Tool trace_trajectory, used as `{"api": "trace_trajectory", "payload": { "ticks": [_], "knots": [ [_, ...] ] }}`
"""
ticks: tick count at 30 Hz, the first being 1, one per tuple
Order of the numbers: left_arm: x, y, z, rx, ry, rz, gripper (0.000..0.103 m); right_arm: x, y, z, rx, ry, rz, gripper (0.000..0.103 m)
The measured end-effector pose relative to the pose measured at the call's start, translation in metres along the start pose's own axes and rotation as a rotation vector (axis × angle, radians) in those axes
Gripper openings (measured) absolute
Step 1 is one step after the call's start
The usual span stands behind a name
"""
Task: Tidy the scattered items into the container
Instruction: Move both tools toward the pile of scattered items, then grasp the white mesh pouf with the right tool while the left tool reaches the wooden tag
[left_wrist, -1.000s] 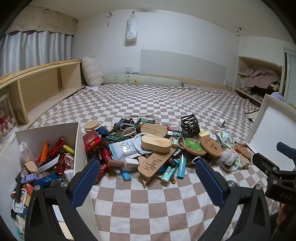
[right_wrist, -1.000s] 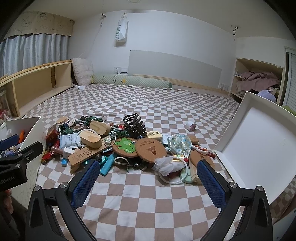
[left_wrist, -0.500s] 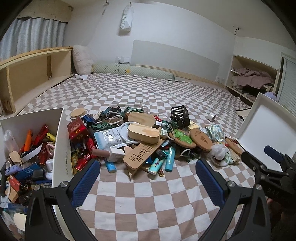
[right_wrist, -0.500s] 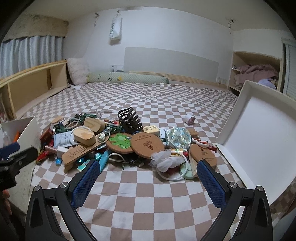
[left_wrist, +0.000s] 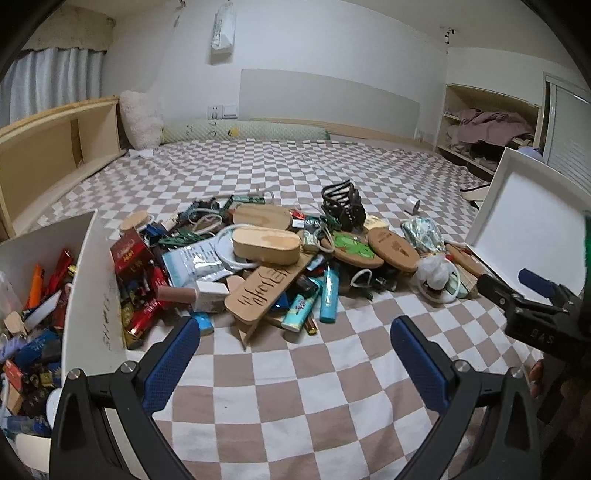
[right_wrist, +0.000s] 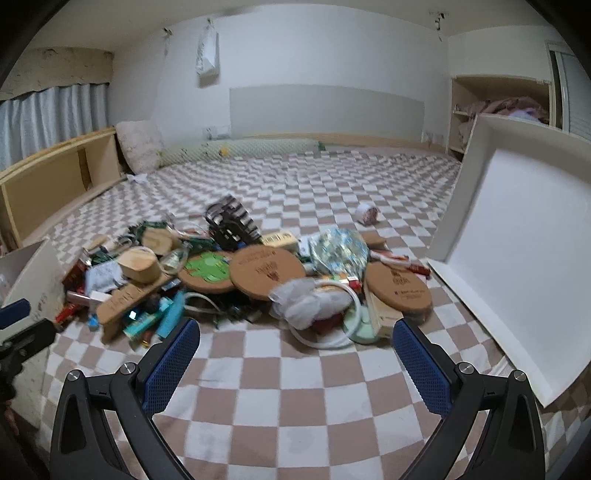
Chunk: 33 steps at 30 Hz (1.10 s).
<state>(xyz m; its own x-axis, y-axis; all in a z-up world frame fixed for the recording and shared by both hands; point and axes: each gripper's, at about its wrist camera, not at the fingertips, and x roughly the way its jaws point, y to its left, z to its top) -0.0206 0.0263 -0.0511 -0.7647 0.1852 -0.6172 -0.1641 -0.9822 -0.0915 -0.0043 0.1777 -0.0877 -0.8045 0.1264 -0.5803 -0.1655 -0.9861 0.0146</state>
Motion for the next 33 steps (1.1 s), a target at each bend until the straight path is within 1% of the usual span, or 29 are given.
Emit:
{"api": "trace_trajectory", "payload": {
  "ticks": [4,9,14,18,19,20,21,23,24,26,28,31,33],
  "knots": [
    [0.007,0.001,-0.003,-0.028,0.03,-0.006,0.103,0.021,-0.011,0.003,-0.015,0.051,-0.02,0.103],
    [0.011,0.001,-0.005,-0.039,0.044,-0.027,0.103,0.043,-0.021,0.01,0.011,0.075,-0.009,0.103],
    [0.012,0.002,-0.006,-0.039,0.044,-0.028,0.103,0.069,-0.018,0.015,0.001,0.12,0.026,0.103],
    [0.013,0.003,-0.007,-0.04,0.032,-0.019,0.103,0.087,-0.013,0.018,0.016,0.16,0.107,0.103],
    [0.013,0.003,-0.007,-0.037,0.025,-0.008,0.103,0.09,-0.01,0.018,0.014,0.168,0.125,0.101],
    [0.014,0.003,-0.008,-0.034,0.019,0.0,0.103,0.093,-0.008,0.018,0.013,0.174,0.141,0.095],
    [0.015,0.003,-0.008,-0.033,0.016,0.003,0.103,0.096,-0.006,0.018,0.013,0.181,0.147,0.092],
    [0.016,0.004,-0.008,-0.037,0.015,-0.001,0.103,0.104,-0.005,0.017,0.014,0.2,0.14,0.08],
    [0.017,0.005,-0.009,-0.04,0.012,-0.005,0.103,0.109,-0.006,0.016,0.019,0.211,0.132,0.077],
    [0.018,0.006,-0.009,-0.046,0.005,-0.015,0.103,0.117,-0.009,0.013,0.038,0.228,0.107,0.064],
    [0.02,0.009,-0.009,-0.061,0.002,-0.024,0.103,0.122,-0.015,0.013,0.064,0.235,0.092,0.057],
    [0.025,0.014,-0.009,-0.087,0.011,-0.037,0.103,0.129,-0.024,0.011,0.106,0.255,0.099,0.049],
    [0.027,0.017,-0.007,-0.093,0.007,-0.033,0.103,0.129,-0.029,0.009,0.13,0.253,0.113,0.047]
  ]
}}
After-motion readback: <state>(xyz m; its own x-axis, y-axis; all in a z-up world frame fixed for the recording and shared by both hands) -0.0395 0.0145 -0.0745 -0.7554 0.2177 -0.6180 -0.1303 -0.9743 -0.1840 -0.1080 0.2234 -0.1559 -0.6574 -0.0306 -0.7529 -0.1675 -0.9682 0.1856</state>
